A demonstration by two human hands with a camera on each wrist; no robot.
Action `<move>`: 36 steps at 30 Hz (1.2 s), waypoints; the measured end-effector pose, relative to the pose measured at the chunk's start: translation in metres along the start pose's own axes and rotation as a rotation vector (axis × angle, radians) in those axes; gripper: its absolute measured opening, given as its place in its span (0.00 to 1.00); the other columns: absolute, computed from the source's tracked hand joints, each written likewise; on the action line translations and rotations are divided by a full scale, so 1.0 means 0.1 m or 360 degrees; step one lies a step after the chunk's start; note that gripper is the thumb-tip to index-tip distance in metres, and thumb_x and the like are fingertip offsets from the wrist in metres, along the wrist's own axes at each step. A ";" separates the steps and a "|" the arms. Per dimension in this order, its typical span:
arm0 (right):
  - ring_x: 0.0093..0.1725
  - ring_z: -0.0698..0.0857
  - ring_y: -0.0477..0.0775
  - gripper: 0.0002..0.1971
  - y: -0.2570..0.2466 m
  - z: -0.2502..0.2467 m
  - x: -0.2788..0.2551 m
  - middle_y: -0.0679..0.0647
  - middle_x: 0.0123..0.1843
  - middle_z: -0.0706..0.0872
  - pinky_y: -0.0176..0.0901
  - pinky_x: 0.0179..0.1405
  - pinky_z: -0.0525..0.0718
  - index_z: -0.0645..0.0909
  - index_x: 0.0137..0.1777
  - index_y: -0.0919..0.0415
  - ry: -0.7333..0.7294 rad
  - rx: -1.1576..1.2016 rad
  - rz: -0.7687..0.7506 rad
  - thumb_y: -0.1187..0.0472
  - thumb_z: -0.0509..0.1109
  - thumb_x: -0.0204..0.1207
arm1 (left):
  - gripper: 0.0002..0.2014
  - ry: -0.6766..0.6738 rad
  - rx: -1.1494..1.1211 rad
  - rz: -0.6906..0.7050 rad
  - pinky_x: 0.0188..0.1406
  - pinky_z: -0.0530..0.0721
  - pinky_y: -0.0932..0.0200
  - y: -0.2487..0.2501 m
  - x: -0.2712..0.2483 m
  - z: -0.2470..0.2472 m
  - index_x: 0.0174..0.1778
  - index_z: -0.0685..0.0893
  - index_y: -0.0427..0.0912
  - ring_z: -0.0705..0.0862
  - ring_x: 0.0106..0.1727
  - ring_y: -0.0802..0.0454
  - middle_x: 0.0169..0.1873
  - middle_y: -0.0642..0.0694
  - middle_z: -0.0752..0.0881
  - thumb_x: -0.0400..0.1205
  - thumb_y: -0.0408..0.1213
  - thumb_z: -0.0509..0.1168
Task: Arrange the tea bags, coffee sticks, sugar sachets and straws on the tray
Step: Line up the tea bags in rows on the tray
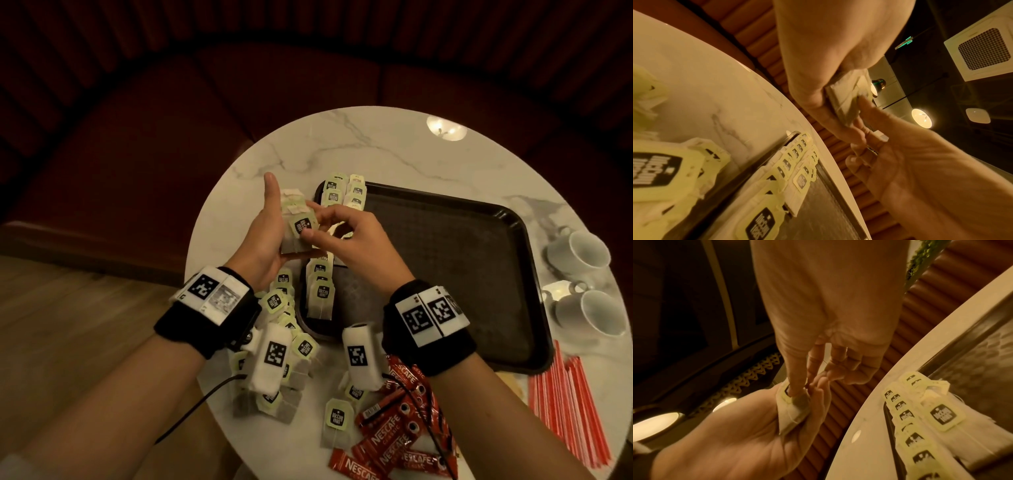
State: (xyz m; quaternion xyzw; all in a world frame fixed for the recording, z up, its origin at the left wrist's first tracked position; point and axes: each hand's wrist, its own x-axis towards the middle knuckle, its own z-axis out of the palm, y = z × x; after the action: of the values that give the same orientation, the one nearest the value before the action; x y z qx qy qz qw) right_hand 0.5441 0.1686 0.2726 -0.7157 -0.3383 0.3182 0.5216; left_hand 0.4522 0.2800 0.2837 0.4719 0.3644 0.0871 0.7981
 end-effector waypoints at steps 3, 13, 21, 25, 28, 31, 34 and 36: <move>0.45 0.85 0.44 0.05 0.03 -0.03 -0.02 0.55 0.47 0.90 0.38 0.47 0.83 0.88 0.48 0.62 0.0076 0.0013 0.0032 0.60 0.77 0.77 | 0.42 0.0006 -0.0011 0.0002 0.44 0.90 0.44 -0.01 0.02 -0.05 0.57 0.82 0.37 0.91 0.51 0.42 0.51 0.36 0.90 0.82 0.70 0.36; 0.46 0.90 0.58 0.15 0.00 -0.28 0.01 0.69 0.53 0.90 0.48 0.44 0.92 0.76 0.61 0.77 0.0087 0.0441 0.0231 0.65 0.69 0.82 | 0.17 -0.0045 0.0108 0.0232 0.32 0.89 0.54 0.00 -0.03 -0.08 0.45 0.82 0.43 0.89 0.42 0.53 0.36 0.51 0.88 0.72 0.54 0.69; 0.48 0.90 0.56 0.13 -0.04 -0.31 -0.03 0.68 0.52 0.90 0.47 0.51 0.90 0.79 0.61 0.71 0.0052 0.0397 0.0133 0.67 0.72 0.80 | 0.07 0.0012 0.0214 0.0332 0.20 0.72 0.66 -0.05 0.01 -0.07 0.46 0.85 0.48 0.81 0.31 0.60 0.32 0.54 0.86 0.79 0.31 0.71; 0.53 0.91 0.58 0.16 0.00 -0.30 -0.04 0.63 0.53 0.91 0.49 0.59 0.88 0.81 0.63 0.68 0.0059 0.0390 0.0160 0.65 0.75 0.77 | 0.07 0.0047 0.0173 0.0366 0.19 0.70 0.67 -0.03 0.02 -0.08 0.44 0.85 0.48 0.79 0.31 0.60 0.33 0.52 0.85 0.79 0.30 0.70; 0.52 0.91 0.57 0.11 0.02 -0.29 -0.04 0.65 0.55 0.91 0.46 0.57 0.88 0.83 0.60 0.68 0.0092 0.0445 0.0149 0.65 0.72 0.79 | 0.04 0.0061 0.0142 0.0368 0.19 0.69 0.67 -0.02 0.02 -0.08 0.44 0.84 0.47 0.78 0.31 0.60 0.34 0.51 0.84 0.79 0.33 0.71; 0.52 0.89 0.56 0.10 0.03 -0.28 -0.02 0.67 0.56 0.90 0.42 0.54 0.88 0.82 0.59 0.73 0.0139 0.0515 0.0139 0.67 0.69 0.81 | 0.04 0.0082 0.0143 0.0369 0.18 0.68 0.67 -0.02 0.03 -0.08 0.43 0.84 0.47 0.77 0.32 0.59 0.34 0.51 0.83 0.78 0.34 0.72; 0.52 0.90 0.57 0.15 0.04 -0.28 -0.01 0.68 0.57 0.89 0.46 0.56 0.88 0.80 0.63 0.73 0.0153 0.0568 0.0181 0.66 0.72 0.79 | 0.04 0.0080 0.0139 0.0391 0.18 0.68 0.67 -0.02 0.04 -0.07 0.43 0.84 0.46 0.77 0.31 0.59 0.32 0.52 0.84 0.78 0.33 0.72; 0.51 0.90 0.57 0.19 0.03 -0.26 -0.02 0.69 0.57 0.89 0.47 0.55 0.89 0.79 0.66 0.71 0.0119 0.0581 0.0220 0.66 0.74 0.76 | 0.04 0.0072 0.0150 0.0416 0.18 0.68 0.66 -0.02 0.04 -0.07 0.42 0.84 0.46 0.77 0.31 0.59 0.30 0.53 0.83 0.79 0.33 0.72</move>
State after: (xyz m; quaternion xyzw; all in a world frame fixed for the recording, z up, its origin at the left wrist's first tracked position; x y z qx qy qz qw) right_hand 0.5648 0.1524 0.2762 -0.6420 -0.2054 0.3826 0.6319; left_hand 0.4501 0.2856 0.2785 0.5501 0.3214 0.1837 0.7485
